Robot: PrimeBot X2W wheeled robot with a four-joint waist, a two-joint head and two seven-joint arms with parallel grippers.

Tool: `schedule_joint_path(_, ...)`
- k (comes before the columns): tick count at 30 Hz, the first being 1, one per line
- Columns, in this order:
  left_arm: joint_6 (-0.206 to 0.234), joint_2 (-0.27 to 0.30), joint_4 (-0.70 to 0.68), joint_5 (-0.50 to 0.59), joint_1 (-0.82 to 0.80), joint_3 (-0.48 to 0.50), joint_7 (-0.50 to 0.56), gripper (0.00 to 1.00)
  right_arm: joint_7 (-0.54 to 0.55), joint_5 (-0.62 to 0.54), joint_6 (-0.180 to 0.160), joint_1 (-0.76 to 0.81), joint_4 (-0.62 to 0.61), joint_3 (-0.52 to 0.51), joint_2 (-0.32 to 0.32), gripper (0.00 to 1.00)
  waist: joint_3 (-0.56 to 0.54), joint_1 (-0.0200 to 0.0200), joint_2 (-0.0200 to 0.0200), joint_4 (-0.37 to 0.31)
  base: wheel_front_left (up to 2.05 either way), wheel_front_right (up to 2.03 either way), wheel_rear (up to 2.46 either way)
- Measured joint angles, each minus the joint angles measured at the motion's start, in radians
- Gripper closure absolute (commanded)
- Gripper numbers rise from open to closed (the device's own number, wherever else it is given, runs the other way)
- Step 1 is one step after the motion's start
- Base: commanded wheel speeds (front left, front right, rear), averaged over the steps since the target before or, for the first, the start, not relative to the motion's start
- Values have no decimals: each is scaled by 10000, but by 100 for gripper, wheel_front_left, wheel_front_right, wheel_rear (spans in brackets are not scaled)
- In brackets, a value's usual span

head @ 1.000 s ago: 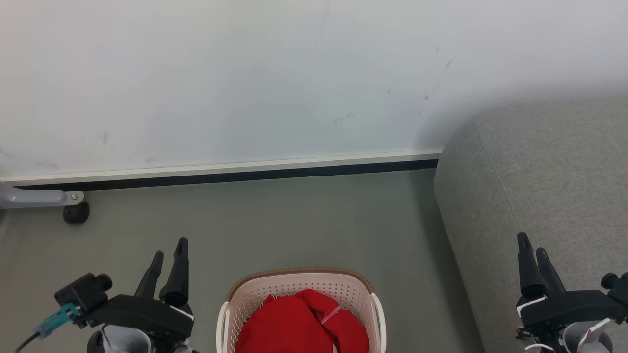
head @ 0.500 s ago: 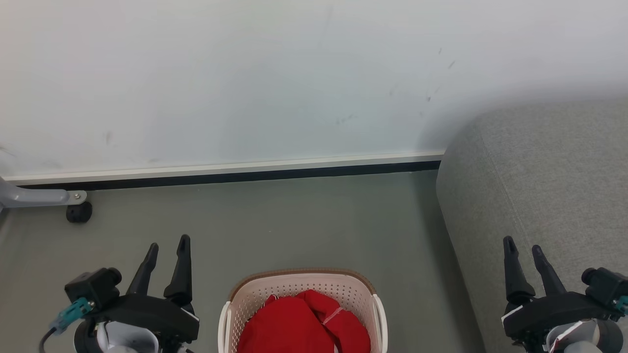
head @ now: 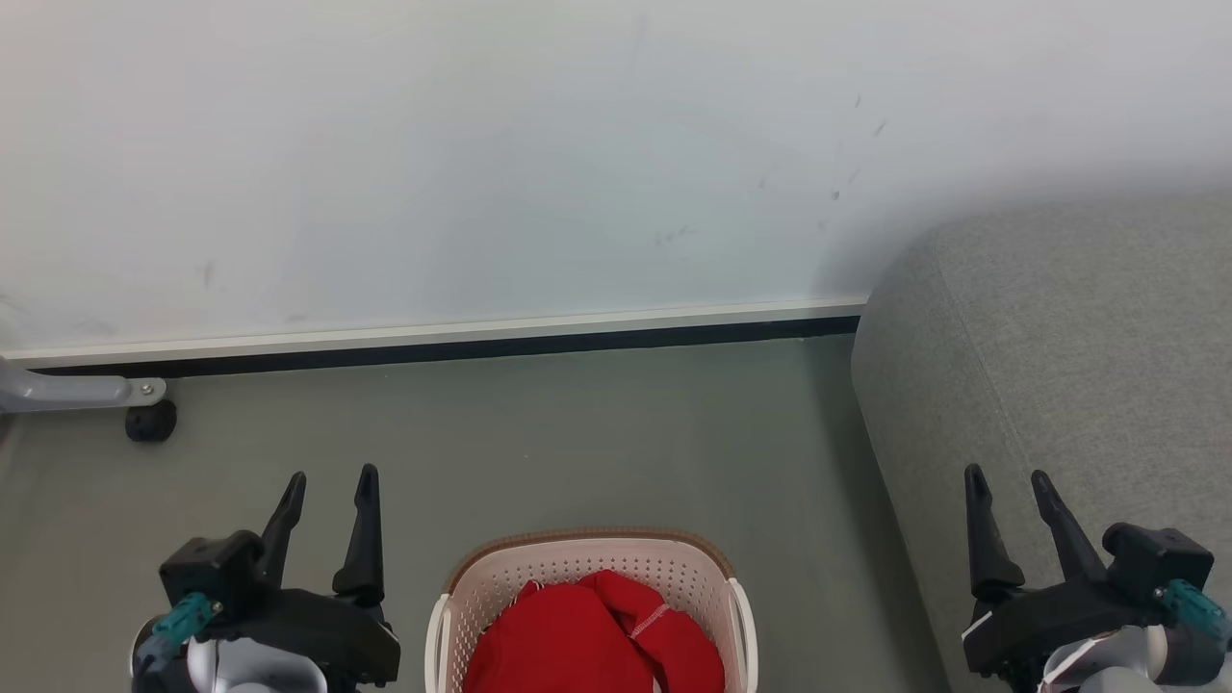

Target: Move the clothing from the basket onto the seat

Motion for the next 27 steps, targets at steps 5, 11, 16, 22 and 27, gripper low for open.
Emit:
schedule_joint_path(5,94,2,81,571,0,-81,-178,0,-198,-525,-94,0,65,169,-10,0,-2,0,0,-2,0,0,0)
schedule_joint_path(11,267,4,176,1181,1,-163,-441,0,-428,-1133,-199,-35,174,380,-33,0,-1,0,0,-5,0,0,0)
schedule_joint_path(16,407,23,267,1768,1,-293,-619,0,-616,-1684,-267,-112,261,566,-38,0,3,0,0,-15,0,0,0)
schedule_joint_path(22,439,19,341,1835,2,-280,-621,0,-619,-1758,-249,-187,286,573,-33,0,24,0,0,-30,0,0,0)
schedule_joint_path(27,439,2,391,1835,3,-247,-621,0,-619,-1756,-236,-187,318,539,-13,0,32,0,0,-35,0,0,0)
